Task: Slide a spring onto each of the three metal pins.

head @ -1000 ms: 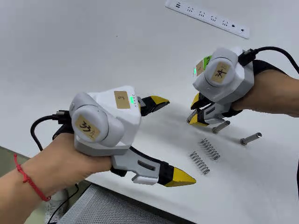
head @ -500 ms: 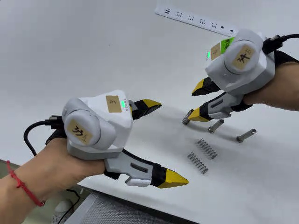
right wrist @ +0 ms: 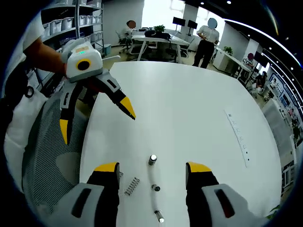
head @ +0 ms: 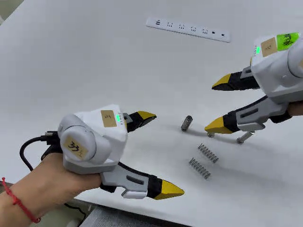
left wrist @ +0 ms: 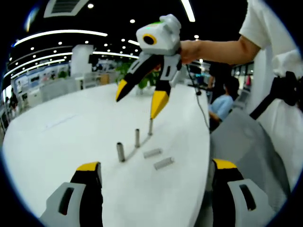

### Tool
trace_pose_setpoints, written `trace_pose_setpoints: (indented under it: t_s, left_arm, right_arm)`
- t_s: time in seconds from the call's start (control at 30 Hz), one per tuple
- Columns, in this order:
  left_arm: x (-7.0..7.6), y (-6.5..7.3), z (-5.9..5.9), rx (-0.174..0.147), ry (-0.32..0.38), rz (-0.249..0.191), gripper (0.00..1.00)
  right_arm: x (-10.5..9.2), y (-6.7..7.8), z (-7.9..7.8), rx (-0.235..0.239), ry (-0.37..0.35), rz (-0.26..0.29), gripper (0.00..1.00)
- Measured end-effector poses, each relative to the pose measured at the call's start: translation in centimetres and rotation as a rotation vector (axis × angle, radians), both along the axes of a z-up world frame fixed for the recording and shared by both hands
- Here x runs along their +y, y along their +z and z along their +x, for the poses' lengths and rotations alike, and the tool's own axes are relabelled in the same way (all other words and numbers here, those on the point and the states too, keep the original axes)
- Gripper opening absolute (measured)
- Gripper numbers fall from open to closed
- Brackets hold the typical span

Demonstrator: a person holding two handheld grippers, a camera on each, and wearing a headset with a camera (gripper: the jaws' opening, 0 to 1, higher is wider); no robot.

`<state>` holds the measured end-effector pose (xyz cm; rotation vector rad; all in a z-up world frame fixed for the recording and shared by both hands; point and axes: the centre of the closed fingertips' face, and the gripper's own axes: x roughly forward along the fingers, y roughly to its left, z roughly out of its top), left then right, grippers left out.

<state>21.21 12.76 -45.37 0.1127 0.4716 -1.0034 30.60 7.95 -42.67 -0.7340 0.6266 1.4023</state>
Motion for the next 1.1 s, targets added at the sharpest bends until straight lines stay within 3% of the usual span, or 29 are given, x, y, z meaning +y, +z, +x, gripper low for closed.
trace_pose_setpoints:
  t_s: [0.13, 0.23, 0.43, 0.83, 1.1]
  left_arm:
    - [0.0, -0.1, 0.1, 0.001, -0.015, 0.025, 0.97]
    - [-0.2, -0.2, 0.1, -0.001, -0.039, 0.054, 0.96]
    - [-0.8, -0.3, 0.2, -0.003, -0.079, 0.101, 0.94]
    - [-2.2, -1.8, 0.0, -0.007, -0.191, 0.217, 0.88]
    - [-3.6, -3.7, 0.5, -0.022, -0.292, 0.313, 0.75]
  right_arm:
    - [-1.7, 0.9, -0.4, 0.006, -0.047, 0.056, 0.62]
    - [-2.9, 1.8, -0.8, 0.021, -0.1, 0.129, 0.66]
    - [-5.9, 2.2, -1.0, 0.028, -0.173, 0.241, 0.72]
    - [-11.3, 1.0, -4.1, 0.083, -0.306, 0.376, 0.87]
    - [-14.5, -0.1, -4.7, 0.096, -0.351, 0.409, 0.93]
